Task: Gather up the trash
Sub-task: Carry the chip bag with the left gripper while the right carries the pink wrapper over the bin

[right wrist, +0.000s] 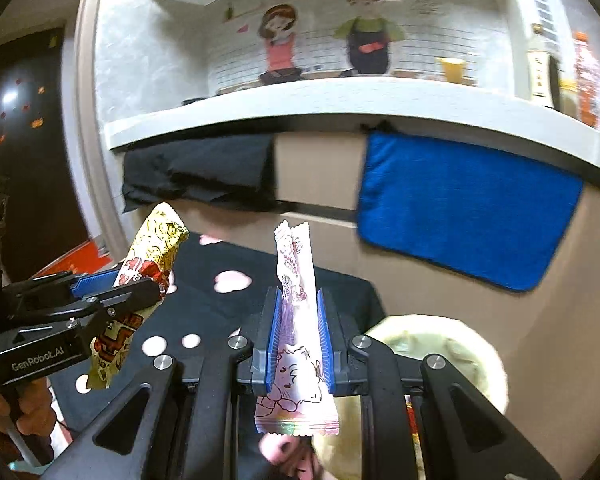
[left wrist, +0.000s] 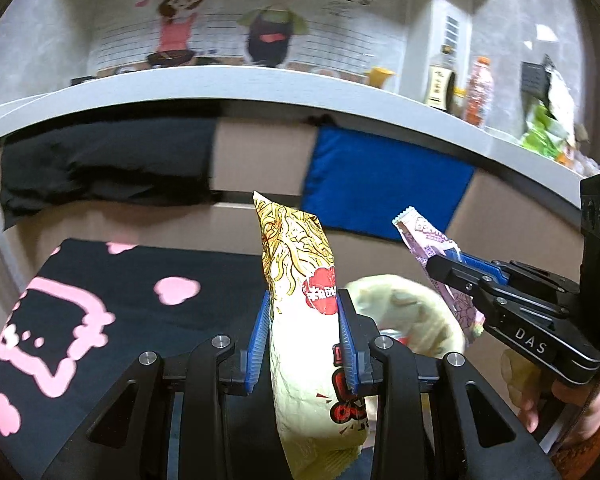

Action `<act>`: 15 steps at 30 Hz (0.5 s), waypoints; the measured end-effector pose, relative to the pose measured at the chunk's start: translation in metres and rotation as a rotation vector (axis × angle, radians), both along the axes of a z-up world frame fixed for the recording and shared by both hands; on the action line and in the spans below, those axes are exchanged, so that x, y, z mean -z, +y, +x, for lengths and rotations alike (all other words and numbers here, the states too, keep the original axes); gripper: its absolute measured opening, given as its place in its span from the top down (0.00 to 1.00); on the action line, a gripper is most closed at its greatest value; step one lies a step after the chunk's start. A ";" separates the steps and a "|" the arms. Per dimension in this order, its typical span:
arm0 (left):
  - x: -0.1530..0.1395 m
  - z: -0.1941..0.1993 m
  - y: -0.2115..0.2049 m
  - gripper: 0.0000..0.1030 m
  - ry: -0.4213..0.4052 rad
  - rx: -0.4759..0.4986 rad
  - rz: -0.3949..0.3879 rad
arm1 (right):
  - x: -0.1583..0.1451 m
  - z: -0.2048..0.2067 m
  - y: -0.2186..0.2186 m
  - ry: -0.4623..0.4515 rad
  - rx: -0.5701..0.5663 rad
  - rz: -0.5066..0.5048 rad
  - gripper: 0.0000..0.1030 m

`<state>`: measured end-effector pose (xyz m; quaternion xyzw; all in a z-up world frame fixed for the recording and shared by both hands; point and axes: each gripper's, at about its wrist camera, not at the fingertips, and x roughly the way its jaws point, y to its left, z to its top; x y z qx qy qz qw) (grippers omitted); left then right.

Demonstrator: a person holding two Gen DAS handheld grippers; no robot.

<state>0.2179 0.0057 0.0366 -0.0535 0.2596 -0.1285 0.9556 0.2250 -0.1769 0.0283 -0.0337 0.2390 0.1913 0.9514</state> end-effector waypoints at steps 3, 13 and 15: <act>-0.002 0.005 -0.023 0.68 0.002 0.040 -0.004 | -0.001 -0.003 -0.023 -0.004 0.045 0.005 0.84; 0.011 0.036 -0.085 0.68 0.021 0.128 -0.038 | 0.002 -0.004 -0.094 -0.010 0.175 0.051 0.84; 0.018 0.047 -0.098 0.68 0.027 0.148 -0.035 | 0.006 -0.002 -0.107 -0.001 0.201 0.062 0.84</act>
